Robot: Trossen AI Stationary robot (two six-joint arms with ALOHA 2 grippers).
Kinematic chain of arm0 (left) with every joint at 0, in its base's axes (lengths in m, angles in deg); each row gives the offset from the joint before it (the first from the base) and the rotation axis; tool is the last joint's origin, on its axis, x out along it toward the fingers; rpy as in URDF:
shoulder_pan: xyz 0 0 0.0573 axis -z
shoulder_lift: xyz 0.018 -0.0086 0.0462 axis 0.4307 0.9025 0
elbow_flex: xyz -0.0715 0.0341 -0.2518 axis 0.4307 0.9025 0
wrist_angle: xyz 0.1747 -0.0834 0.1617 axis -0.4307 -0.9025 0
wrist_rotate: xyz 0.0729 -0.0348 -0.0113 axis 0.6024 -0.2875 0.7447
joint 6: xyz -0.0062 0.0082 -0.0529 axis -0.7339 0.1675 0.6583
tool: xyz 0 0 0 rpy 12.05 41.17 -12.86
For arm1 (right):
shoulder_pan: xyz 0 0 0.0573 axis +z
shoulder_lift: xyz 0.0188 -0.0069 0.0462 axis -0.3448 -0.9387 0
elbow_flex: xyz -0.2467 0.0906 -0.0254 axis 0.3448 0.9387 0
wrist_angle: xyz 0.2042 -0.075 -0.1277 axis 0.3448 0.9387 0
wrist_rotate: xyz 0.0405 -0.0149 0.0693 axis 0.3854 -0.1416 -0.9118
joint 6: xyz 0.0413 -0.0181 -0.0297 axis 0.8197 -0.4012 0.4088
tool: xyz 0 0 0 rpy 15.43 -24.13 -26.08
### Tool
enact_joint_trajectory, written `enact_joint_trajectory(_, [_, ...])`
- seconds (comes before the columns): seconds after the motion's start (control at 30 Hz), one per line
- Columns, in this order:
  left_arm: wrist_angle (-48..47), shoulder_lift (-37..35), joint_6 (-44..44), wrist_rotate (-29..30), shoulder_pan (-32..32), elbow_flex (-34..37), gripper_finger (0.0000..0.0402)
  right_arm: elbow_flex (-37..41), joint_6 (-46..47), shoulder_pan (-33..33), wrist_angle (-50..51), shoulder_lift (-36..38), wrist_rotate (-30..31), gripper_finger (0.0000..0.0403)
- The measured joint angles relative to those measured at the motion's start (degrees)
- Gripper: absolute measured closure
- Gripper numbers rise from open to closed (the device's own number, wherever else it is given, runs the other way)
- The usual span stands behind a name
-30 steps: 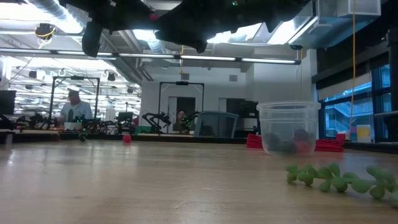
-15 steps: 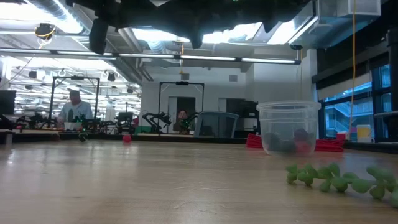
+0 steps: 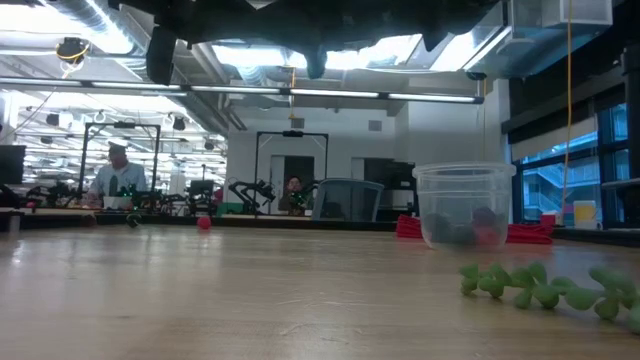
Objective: Pick and placing Produce into tupperware
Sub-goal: Put the bottom red cherry into the transparent container
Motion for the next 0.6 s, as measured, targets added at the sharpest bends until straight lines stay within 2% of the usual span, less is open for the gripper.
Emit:
enact_joint_trajectory(0.27, [0.8,0.0,-1.4,1.7,0.3,0.0,0.0341,0.0,0.2,-0.1,3.3,0.0,0.0,0.0333])
enact_joint_trajectory(0.6, [1.4,0.0,-1.5,-1.4,1.9,0.0,0.0341,0.0,1.5,-0.7,3.1,0.0,0.7,0.0242])
